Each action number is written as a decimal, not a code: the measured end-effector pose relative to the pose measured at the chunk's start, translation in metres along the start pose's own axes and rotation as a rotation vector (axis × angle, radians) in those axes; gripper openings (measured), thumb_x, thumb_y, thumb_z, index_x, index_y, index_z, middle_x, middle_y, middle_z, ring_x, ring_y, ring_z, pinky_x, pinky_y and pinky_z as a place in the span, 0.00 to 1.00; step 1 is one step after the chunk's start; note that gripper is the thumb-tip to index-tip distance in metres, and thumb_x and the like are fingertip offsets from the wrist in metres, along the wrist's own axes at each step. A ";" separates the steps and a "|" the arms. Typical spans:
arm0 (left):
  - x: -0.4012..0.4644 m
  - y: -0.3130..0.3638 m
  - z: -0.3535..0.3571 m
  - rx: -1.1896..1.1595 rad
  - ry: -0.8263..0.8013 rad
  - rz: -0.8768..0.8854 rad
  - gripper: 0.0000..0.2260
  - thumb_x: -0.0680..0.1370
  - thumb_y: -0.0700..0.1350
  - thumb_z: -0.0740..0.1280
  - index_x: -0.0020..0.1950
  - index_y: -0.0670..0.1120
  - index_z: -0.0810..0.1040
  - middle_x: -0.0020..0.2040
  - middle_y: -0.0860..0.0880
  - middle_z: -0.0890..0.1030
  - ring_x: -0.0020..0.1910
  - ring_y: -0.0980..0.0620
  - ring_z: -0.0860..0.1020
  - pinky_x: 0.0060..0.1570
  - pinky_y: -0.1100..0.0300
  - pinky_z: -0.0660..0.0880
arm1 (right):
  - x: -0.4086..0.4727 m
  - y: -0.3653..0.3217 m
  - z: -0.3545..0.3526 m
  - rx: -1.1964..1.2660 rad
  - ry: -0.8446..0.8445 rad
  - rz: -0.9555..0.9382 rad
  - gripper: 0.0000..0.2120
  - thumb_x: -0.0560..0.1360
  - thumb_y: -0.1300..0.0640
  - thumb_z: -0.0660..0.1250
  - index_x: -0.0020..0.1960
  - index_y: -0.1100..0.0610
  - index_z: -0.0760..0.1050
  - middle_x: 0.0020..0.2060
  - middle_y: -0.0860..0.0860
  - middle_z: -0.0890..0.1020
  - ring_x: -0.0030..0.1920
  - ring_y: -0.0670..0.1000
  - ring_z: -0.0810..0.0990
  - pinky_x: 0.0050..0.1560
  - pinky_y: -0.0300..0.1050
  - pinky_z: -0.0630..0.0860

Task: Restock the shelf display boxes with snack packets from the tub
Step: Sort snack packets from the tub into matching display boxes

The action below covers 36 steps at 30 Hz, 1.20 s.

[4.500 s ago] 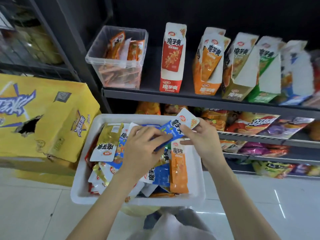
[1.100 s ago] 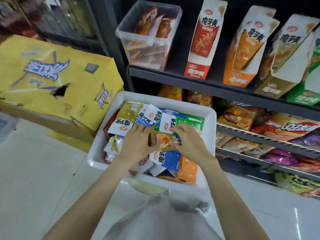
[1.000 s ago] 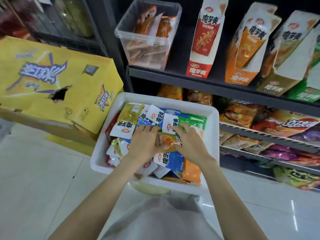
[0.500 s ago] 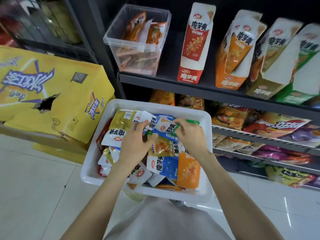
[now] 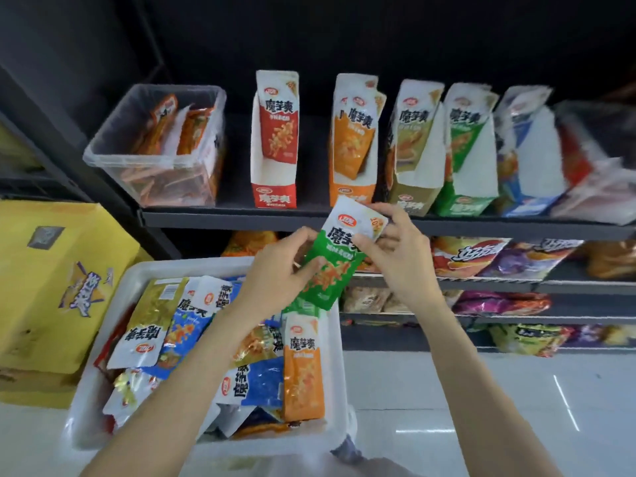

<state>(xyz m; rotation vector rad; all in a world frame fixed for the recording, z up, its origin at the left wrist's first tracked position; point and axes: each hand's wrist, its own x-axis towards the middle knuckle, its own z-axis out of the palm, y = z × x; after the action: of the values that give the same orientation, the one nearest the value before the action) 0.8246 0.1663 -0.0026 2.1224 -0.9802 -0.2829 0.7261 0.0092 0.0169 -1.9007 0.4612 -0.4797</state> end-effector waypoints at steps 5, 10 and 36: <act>0.054 0.046 0.033 0.058 0.096 0.250 0.12 0.75 0.49 0.69 0.57 0.50 0.77 0.46 0.55 0.82 0.42 0.56 0.79 0.43 0.52 0.78 | 0.009 0.007 -0.086 -0.086 0.093 -0.035 0.06 0.75 0.57 0.69 0.47 0.49 0.72 0.38 0.45 0.81 0.31 0.43 0.82 0.28 0.39 0.76; 0.114 0.082 0.054 -0.032 0.320 0.262 0.17 0.76 0.45 0.69 0.64 0.48 0.73 0.58 0.54 0.78 0.57 0.55 0.75 0.57 0.60 0.72 | 0.035 0.016 -0.158 -0.076 0.569 -0.245 0.05 0.77 0.58 0.67 0.45 0.51 0.72 0.37 0.43 0.80 0.38 0.42 0.83 0.41 0.50 0.82; 0.157 0.069 0.095 0.353 0.216 0.381 0.07 0.73 0.41 0.71 0.50 0.49 0.81 0.47 0.53 0.83 0.48 0.48 0.77 0.45 0.53 0.74 | 0.206 0.060 -0.180 -0.715 0.458 -0.565 0.11 0.73 0.70 0.61 0.51 0.64 0.79 0.51 0.59 0.80 0.49 0.57 0.79 0.46 0.44 0.74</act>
<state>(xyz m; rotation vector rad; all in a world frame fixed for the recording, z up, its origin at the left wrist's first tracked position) 0.8476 -0.0287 0.0005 2.1553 -1.3494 0.3240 0.7992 -0.2597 0.0476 -2.6288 0.4126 -1.2696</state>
